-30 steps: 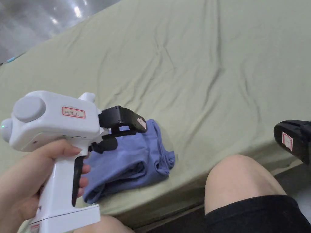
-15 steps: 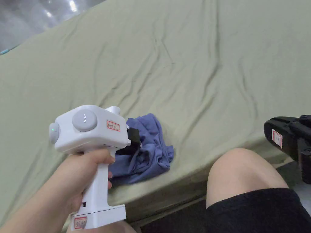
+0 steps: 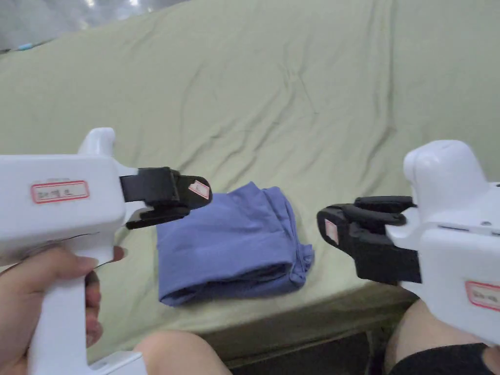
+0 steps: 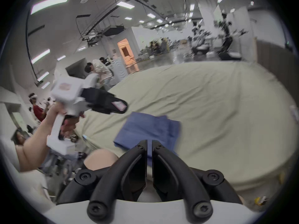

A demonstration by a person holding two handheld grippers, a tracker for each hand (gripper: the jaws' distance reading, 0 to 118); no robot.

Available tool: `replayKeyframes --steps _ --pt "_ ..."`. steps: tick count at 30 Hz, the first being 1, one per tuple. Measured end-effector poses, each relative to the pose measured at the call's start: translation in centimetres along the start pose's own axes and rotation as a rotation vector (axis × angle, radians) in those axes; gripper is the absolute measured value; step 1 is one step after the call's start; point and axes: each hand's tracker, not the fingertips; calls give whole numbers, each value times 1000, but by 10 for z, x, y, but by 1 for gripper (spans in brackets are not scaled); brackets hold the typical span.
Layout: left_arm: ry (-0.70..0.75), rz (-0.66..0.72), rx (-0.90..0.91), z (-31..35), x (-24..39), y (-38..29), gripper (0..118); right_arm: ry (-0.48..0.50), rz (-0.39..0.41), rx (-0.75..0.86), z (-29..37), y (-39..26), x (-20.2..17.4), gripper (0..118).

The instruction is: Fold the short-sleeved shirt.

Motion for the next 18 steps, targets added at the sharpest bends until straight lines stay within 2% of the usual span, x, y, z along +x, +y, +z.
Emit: replayKeyframes --steps 1,3,5,7,10,12,14,15,16,17,18 --pt "4 22 27 20 -13 -3 0 46 -19 -19 -28 7 2 8" --pt "10 54 60 46 -38 -11 0 48 -50 -97 -81 17 4 8" --pt "15 85 71 60 -67 -19 0 8 -26 -173 -131 19 10 8" --pt "2 187 41 63 -99 -28 0 -56 -27 -275 -169 14 22 8" --pt "-34 253 -11 54 -132 -36 0 -109 -55 -343 -194 -7 52 8" --pt "-15 257 -60 41 -148 -35 0 -19 -65 -253 -183 -13 64 8" --pt "-55 298 -96 21 -160 -31 0 -62 -66 -265 -169 -16 63 8" --pt "-96 325 -110 9 -166 -28 10 -68 -63 -260 -166 -18 63 8" --pt "-136 329 -155 -6 -167 -22 28 -68 -61 -258 -165 -20 64 8" --pt "-139 326 -195 -17 -167 -18 54 -68 -59 -257 -164 -19 64 8" --pt "-135 332 -215 -34 -165 -13 96 -67 -61 -255 -163 -19 65 8"
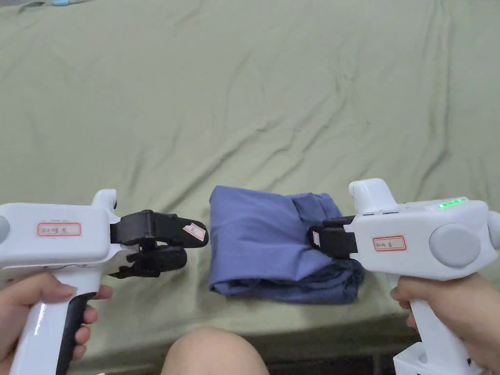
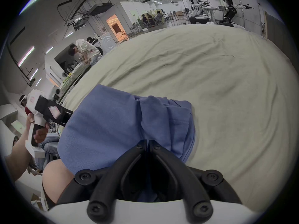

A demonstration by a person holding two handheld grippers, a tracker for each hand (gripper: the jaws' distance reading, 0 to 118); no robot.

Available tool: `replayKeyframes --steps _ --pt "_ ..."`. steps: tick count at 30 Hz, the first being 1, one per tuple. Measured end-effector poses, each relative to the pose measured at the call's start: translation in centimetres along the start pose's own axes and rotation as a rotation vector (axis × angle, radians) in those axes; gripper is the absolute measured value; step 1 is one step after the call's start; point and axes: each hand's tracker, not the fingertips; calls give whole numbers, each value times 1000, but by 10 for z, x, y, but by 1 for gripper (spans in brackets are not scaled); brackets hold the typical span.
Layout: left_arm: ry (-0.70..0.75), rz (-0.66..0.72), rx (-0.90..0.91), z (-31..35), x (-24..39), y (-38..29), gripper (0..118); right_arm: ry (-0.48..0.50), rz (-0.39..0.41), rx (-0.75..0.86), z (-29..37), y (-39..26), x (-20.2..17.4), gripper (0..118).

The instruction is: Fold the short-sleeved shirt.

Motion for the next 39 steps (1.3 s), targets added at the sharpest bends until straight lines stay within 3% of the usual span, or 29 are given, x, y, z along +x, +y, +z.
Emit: replayKeyframes --steps 1,4,6,7,9,10,12,18,25,28,33,37,39 --pt "-6 -10 -30 -13 3 5 106 5 -12 1 0 0 2 8" --pt "-127 -22 -69 -47 17 11 106 14 -40 5 -2 0 3 8" --pt "-131 -39 -97 -66 24 10 106 16 -44 13 0 -1 3 8" --pt "-67 -99 -108 -75 30 9 98 16 -46 16 1 -2 2 8" --pt "89 -271 -111 -79 41 9 36 1 -80 0 11 1 -2 8" --pt "135 -296 -100 -71 42 10 36 -14 -90 1 19 2 -5 8" --pt "36 -215 -128 -52 41 12 36 -6 -72 34 35 3 -13 8" --pt "211 -353 -35 74 54 14 36 48 -32 100 81 1 -42 8" --pt "678 -354 17 247 20 53 36 80 51 112 103 -12 -88 8" --pt "797 -260 53 299 -20 80 36 108 42 110 99 -16 -100 8" --pt "1072 -230 51 341 -65 88 35 89 73 69 89 -17 -115 8" --pt "1178 -174 76 347 -89 91 34 58 88 57 89 -13 -118 8" --pt "1295 -224 26 342 -100 90 34 50 96 54 89 -9 -118 8"
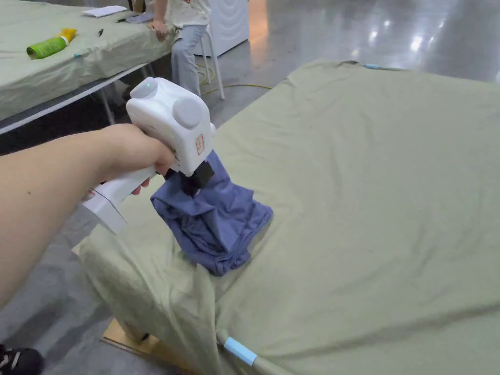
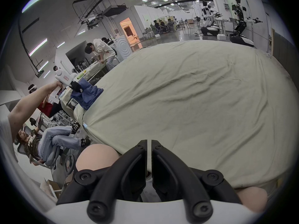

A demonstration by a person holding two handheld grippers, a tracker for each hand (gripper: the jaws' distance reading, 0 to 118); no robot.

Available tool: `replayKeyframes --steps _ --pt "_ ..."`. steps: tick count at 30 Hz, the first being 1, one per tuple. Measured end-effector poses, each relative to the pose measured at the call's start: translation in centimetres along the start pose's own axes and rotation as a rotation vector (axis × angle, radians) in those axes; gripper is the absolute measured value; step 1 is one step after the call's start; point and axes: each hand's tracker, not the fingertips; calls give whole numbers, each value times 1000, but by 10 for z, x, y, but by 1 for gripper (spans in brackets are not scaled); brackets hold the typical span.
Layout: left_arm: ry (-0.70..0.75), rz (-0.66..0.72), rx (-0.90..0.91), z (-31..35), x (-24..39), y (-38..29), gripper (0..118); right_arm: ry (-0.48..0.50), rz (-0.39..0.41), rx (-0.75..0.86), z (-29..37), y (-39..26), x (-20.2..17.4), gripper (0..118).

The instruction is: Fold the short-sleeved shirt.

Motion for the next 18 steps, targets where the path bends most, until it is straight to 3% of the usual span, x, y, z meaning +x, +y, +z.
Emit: replayKeyframes --steps 2,5,7,8,12,17,18 --pt "128 -40 -29 -15 6 -1 34 -7 6 -3 -1 3 -1 8" --pt "82 82 -34 -28 0 -3 38 -45 48 -9 -5 8 -5 8" --pt "94 162 11 -29 -9 -5 107 -44 67 -9 -6 10 -9 8" --pt "152 165 32 -28 -11 -8 118 -38 73 -9 -6 10 -10 8" --pt "218 127 230 5 -8 -23 118 -33 106 15 -2 9 -13 8" --pt "36 245 435 81 24 -48 118 -166 191 64 3 5 -13 8" --pt "5 228 510 104 42 -59 107 -171 187 93 8 4 -12 8"
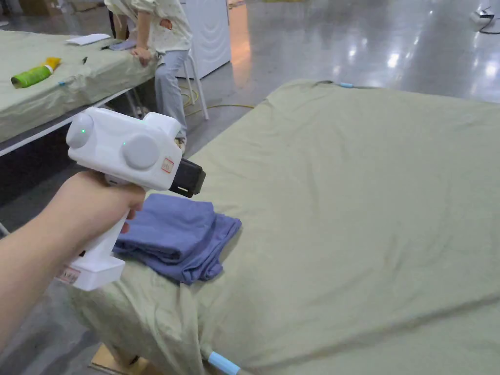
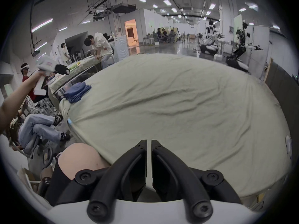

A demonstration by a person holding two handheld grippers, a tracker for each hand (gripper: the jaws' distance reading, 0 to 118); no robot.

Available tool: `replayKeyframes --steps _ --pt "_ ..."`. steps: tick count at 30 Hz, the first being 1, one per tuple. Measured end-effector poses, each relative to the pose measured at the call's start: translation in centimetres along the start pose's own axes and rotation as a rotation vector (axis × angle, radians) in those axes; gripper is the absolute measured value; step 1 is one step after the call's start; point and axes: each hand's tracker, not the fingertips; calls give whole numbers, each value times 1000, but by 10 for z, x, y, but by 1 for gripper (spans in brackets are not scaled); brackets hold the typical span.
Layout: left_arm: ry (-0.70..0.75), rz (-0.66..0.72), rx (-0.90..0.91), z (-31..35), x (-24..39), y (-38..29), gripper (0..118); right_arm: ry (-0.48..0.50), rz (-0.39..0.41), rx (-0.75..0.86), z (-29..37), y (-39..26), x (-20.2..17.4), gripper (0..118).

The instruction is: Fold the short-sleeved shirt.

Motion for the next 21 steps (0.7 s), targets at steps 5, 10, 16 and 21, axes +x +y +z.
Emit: replayKeyframes --steps 5,10,16,21 --pt "-70 165 493 131 75 -38 0 -57 -27 101 25 2 16 8" --pt "-177 231 637 187 158 -73 0 -165 -8 262 61 14 30 8" --pt "-293 269 783 184 259 -111 0 -344 8 565 99 13 35 8" --pt "-320 91 741 196 332 -112 0 -500 -6 531 96 7 52 8"
